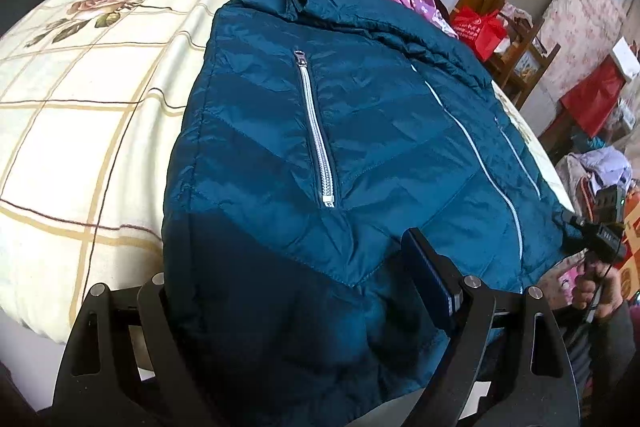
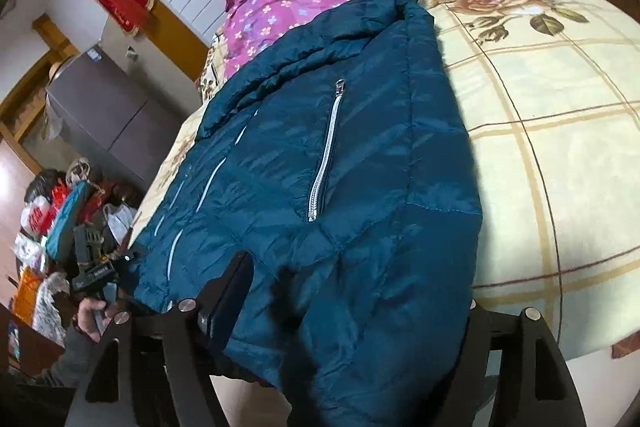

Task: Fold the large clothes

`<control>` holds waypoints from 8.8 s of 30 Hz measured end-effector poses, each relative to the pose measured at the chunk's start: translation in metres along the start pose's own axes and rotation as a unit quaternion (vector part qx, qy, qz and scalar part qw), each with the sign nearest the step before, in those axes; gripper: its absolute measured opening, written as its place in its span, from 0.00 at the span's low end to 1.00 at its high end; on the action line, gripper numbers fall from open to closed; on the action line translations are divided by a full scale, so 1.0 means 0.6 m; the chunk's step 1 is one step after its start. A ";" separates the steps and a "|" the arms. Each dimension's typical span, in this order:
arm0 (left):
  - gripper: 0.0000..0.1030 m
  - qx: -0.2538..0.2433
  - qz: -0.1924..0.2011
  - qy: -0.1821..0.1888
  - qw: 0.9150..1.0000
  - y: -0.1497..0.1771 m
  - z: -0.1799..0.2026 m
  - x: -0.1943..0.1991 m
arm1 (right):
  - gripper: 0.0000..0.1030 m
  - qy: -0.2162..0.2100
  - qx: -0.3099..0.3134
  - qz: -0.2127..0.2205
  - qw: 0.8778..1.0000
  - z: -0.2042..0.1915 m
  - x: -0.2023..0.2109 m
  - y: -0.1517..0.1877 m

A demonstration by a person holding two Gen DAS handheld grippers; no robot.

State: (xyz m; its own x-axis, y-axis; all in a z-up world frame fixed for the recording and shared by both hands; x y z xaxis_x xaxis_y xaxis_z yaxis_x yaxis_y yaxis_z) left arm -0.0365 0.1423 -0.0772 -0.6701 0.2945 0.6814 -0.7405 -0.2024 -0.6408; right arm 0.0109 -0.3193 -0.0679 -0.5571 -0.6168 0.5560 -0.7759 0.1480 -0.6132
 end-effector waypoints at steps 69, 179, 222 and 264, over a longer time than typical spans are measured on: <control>0.09 0.041 0.178 -0.029 0.983 -0.167 0.010 0.202 | 0.12 0.002 0.031 0.245 0.969 -0.132 0.181 -0.112; 0.74 0.023 0.161 -0.082 0.983 -0.387 0.040 -0.131 | 0.79 0.098 0.058 0.148 0.982 -0.049 -0.133 -0.377; 0.78 0.050 0.098 -0.261 0.959 -0.493 -0.110 -0.347 | 0.92 0.201 -0.032 0.047 0.978 0.084 -0.345 -0.437; 0.78 0.039 0.004 -0.183 0.982 -0.357 -0.102 -0.238 | 1.00 0.221 0.150 -0.002 0.964 0.018 -0.234 -0.350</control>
State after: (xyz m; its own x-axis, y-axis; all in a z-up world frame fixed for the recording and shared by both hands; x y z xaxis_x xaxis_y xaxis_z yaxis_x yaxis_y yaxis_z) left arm 0.2212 0.2005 -0.0588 -0.6383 -0.0607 0.7674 -0.7273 -0.2791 -0.6270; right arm 0.2553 -0.2721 -0.0232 -0.6777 -0.2181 0.7022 -0.6942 -0.1253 -0.7088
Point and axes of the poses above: each gripper's, at about its wrist camera, not at the fingertips, and x roughly against the way its jaws point, z to its right, y to its underside, the point moved 7 cm from there along -x, roughly the way its jaws point, and after that the axes turned 6 degrees about z, right-handed, at the moved point
